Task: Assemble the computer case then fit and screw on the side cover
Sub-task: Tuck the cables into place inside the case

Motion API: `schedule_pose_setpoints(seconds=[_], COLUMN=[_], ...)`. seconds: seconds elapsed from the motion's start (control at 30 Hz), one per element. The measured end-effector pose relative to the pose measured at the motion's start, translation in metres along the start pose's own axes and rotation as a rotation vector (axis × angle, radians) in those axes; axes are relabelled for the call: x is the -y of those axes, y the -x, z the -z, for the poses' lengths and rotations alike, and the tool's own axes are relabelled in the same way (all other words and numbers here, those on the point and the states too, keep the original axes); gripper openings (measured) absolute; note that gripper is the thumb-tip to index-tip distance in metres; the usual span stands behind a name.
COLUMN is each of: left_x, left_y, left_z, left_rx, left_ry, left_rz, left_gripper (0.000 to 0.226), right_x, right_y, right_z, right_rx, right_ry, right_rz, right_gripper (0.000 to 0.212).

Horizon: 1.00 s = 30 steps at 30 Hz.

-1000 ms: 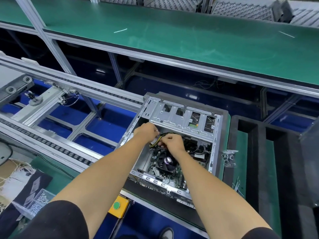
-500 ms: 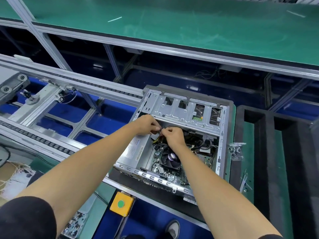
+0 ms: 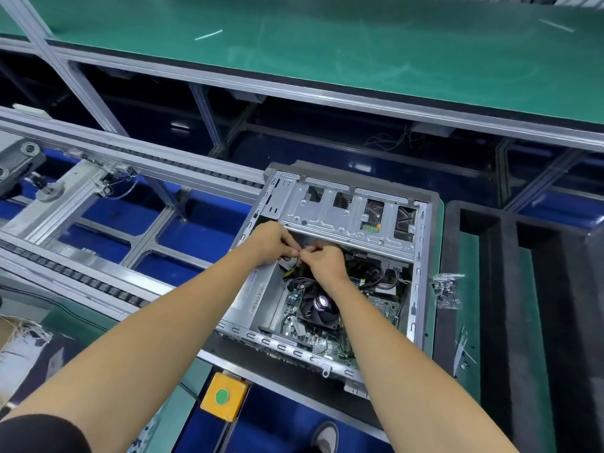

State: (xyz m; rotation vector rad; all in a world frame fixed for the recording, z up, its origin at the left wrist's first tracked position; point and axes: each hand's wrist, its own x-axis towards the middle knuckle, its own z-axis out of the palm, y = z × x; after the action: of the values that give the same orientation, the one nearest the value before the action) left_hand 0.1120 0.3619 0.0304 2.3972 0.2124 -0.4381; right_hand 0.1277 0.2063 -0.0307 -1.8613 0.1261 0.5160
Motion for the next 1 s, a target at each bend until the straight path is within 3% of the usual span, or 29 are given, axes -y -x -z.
schedule_pose_setpoints(seconds=[0.1,0.23,0.43,0.67,1.0], left_x=[0.002,0.002,0.001,-0.007,-0.002], left_y=[-0.005,-0.008,-0.013,-0.014,-0.019], left_z=[-0.002,-0.004,-0.001,0.000,-0.005], left_rx=[0.024,0.125,0.164,0.178,0.118], left_ry=[0.033,0.145,0.226,0.338,0.401], left_rz=[0.064,0.143,0.237,0.359,0.397], left_gripper=[0.011,0.012,0.018,0.019,0.023], right_x=[-0.001,-0.001,-0.002,-0.004,-0.003], right_y=[-0.002,-0.002,-0.009,-0.015,-0.015], right_z=[-0.001,-0.003,-0.005,-0.005,-0.003], right_rx=[0.014,-0.047,0.009,-0.003,0.063], right_ry=[-0.050,-0.006,0.032,0.081,0.067], right_rz=[-0.003,0.018,0.043,-0.005,-0.051], right_gripper=[0.012,0.026,0.014,0.042,0.027])
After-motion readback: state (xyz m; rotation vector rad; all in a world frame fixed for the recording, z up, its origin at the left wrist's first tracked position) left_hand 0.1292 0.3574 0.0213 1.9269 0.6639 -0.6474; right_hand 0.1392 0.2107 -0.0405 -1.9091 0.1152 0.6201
